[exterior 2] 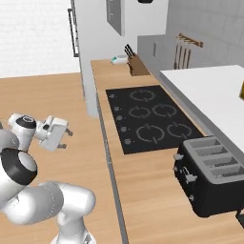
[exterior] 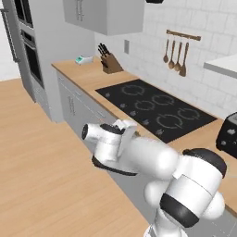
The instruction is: Take a straw from the drawer in front and place it inside the glass cup on the dining counter.
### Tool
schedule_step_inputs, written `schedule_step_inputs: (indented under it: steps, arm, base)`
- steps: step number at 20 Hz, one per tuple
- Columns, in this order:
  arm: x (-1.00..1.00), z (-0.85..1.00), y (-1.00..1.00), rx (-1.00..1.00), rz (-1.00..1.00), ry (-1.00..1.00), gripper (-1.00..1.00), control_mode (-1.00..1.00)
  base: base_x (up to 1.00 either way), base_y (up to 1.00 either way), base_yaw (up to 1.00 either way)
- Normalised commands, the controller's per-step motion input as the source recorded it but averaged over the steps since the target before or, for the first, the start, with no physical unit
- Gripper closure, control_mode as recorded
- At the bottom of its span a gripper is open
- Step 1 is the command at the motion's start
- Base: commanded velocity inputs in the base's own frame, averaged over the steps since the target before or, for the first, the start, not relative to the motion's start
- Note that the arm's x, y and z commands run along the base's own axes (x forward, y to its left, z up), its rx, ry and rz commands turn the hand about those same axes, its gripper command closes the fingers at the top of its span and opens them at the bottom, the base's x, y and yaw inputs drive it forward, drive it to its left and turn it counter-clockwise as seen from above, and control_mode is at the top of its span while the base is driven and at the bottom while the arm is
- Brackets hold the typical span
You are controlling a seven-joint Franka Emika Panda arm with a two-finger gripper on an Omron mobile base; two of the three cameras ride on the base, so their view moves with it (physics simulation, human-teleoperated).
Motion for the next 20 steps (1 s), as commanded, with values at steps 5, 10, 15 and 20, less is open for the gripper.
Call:
schedule_step_inputs:
  steps: [5, 10, 15, 20]
  arm:
    - [0.3, -0.58, -0.41, -0.17, 0.0, 0.0, -1.0, -1.0]
    - [0.18, -0.39, -0.42, -0.06, 0.05, -0.03, -1.0, -1.0]
    - [0.32, -0.42, -0.37, 0.0, 0.06, -0.04, -1.0, -1.0]
    - [0.53, -0.37, -0.3, 0.0, 0.09, -0.02, -1.0, -1.0]
  base:
    - [0.0, 0.0, 0.0]
    - [0.0, 0.0, 0.0]
    - [0.0, 0.0, 0.0]
    - [0.0, 0.0, 0.0]
